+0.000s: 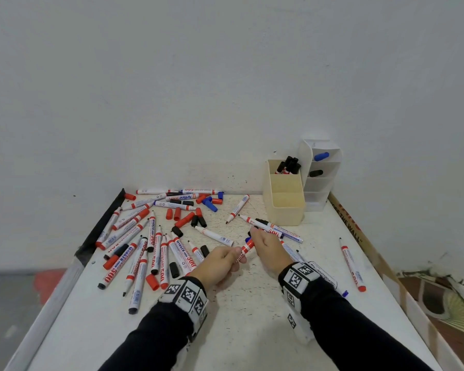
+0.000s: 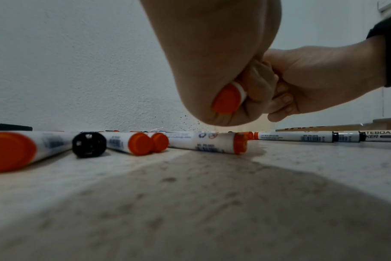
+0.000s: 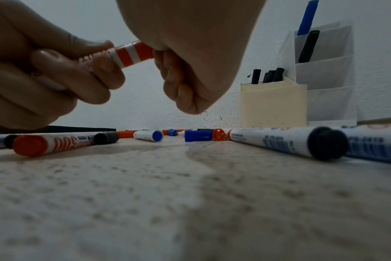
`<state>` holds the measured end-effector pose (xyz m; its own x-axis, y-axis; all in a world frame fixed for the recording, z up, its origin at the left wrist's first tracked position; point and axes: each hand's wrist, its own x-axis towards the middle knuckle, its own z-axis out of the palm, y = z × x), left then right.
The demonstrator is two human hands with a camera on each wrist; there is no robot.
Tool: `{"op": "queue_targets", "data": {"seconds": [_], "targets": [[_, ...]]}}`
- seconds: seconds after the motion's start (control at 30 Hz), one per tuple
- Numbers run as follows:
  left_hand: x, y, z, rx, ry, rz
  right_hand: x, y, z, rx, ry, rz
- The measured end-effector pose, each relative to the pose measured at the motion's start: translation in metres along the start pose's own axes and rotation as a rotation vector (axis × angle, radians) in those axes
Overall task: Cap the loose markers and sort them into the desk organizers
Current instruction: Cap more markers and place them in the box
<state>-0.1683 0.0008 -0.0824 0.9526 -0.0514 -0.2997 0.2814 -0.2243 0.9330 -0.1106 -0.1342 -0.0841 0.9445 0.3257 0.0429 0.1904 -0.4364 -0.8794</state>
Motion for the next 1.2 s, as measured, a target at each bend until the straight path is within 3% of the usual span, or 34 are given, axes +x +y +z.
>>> {"op": "queue_targets", "data": {"seconds": [0.7, 1.03, 1.13, 1.2], "targets": [[-0.003, 0.001, 0.0, 0.017, 0.055, 0.062, -0.002, 0.003, -0.003, -0.059, -0.059, -0.087], [-0.004, 0.009, 0.005, -0.034, -0.048, 0.035, 0.001, 0.004, -0.029, 0.087, -0.036, -0.022], [-0.001, 0.015, 0.014, 0.083, 0.012, 0.071, 0.002, 0.004, -0.054, 0.119, 0.054, -0.011], [0.006, 0.021, 0.026, 0.113, 0.125, 0.1, 0.004, 0.0, -0.077, 0.137, 0.114, -0.017]]}}
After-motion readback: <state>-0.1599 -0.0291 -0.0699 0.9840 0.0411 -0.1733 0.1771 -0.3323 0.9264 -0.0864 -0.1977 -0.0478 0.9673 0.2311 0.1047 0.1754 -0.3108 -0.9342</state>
